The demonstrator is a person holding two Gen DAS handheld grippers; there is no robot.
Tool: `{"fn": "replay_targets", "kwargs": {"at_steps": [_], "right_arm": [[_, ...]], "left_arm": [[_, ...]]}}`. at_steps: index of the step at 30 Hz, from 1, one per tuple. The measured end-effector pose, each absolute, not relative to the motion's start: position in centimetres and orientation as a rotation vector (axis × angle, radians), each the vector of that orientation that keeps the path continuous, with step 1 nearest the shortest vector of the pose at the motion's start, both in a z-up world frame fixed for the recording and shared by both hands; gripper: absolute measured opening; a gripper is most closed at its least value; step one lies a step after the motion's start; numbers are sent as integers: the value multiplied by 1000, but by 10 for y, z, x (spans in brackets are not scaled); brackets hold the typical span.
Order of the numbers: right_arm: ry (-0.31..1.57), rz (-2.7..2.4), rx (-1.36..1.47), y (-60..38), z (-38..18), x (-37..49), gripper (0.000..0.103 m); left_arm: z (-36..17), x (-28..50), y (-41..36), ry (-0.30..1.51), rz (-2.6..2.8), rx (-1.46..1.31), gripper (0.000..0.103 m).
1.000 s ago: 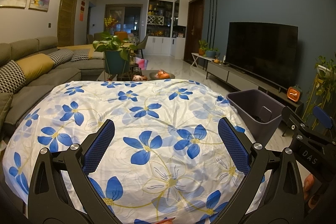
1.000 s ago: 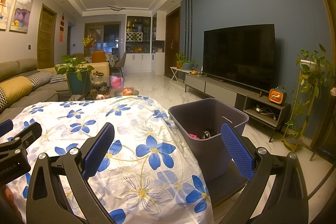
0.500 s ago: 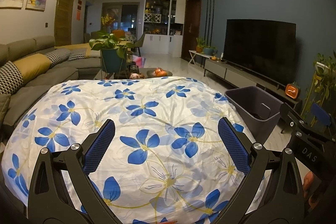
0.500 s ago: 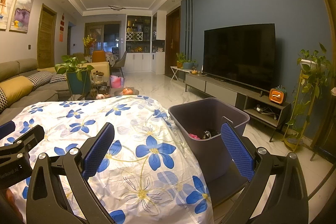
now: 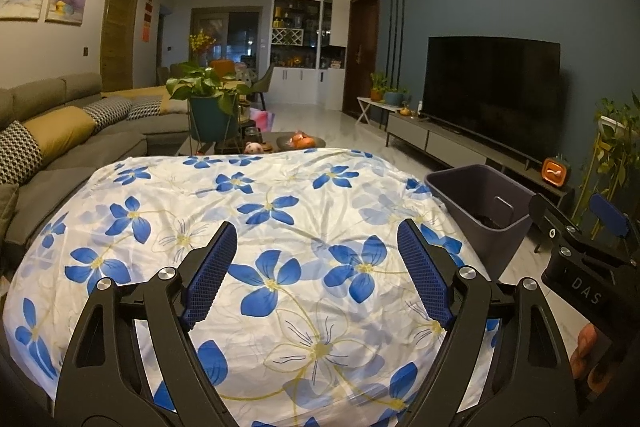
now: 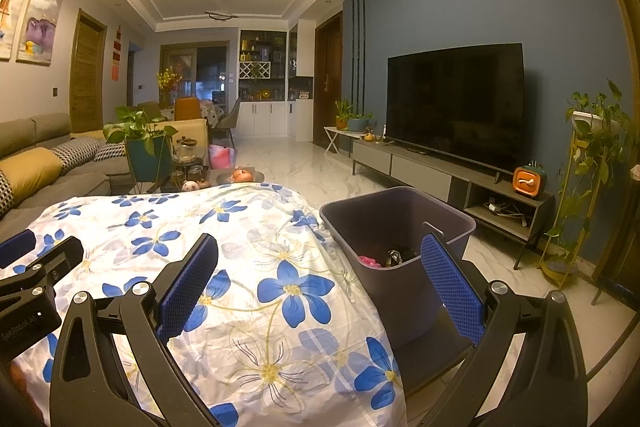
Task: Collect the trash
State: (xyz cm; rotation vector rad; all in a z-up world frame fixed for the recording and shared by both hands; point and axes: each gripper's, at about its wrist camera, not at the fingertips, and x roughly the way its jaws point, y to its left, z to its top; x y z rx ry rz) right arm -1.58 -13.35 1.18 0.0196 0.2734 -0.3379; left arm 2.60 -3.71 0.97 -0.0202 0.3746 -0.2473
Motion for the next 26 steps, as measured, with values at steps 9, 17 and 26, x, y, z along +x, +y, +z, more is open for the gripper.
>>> {"fn": "replay_targets", "kwargs": {"at_steps": [9, 17, 26], "right_arm": [[275, -336, 20, -133, 13, -15, 97], [272, -333, 24, -133, 15, -11, 97], [270, -333, 26, -133, 14, -11, 97]], "left_arm": [[11, 26, -34, 367, -237, -16, 85], [13, 22, -33, 350, -222, 3, 94], [12, 24, -28, 369, -221, -11, 97]]}}
